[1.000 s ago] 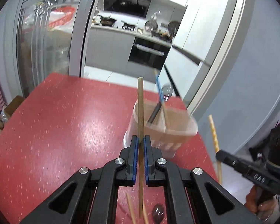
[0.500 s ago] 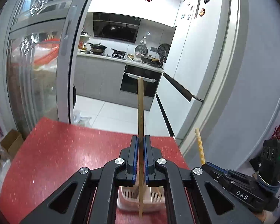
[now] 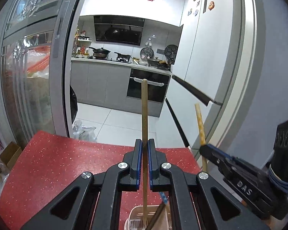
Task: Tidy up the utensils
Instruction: 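Carry both held chopsticks up over the beige caddy with both tools, then lower the chopsticks into the caddy and open both tools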
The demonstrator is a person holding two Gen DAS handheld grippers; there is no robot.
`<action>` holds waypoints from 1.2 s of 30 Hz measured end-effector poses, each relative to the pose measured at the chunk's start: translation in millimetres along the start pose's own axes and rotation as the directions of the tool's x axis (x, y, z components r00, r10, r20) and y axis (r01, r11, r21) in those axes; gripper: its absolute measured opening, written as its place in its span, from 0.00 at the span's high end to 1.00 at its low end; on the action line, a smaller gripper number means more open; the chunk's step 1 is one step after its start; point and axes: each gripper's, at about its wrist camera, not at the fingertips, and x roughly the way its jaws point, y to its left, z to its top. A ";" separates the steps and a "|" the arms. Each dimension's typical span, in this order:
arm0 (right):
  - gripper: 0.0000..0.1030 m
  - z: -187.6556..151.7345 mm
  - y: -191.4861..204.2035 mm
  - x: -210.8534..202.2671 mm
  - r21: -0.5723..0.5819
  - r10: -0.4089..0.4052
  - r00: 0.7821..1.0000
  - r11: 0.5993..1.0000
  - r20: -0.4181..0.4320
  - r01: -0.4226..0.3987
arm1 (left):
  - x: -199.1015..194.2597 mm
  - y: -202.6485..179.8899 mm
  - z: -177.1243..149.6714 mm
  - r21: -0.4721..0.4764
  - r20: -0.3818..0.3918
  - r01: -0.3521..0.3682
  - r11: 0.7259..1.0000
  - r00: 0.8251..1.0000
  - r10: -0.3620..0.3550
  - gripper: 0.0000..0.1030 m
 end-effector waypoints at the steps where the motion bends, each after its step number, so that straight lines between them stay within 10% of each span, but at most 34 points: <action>1: 0.92 -1.7 0.0 2.6 -0.005 -0.005 1.000 1.000 0.003 0.005 | 1.5 0.3 -1.6 0.001 -0.004 -0.003 1.000 1.000 0.003 0.70; 32: 0.90 -78.1 5.1 6.2 -0.172 -0.047 0.988 0.985 -0.144 0.022 | 7.6 -9.2 -90.2 0.065 -0.209 -0.109 0.992 0.970 0.121 0.69; 36: 0.67 -74.9 -1.4 3.9 -0.115 -0.031 0.982 0.993 -0.184 0.010 | -5.7 -7.5 -92.2 0.054 -0.213 -0.130 0.990 0.967 0.138 0.69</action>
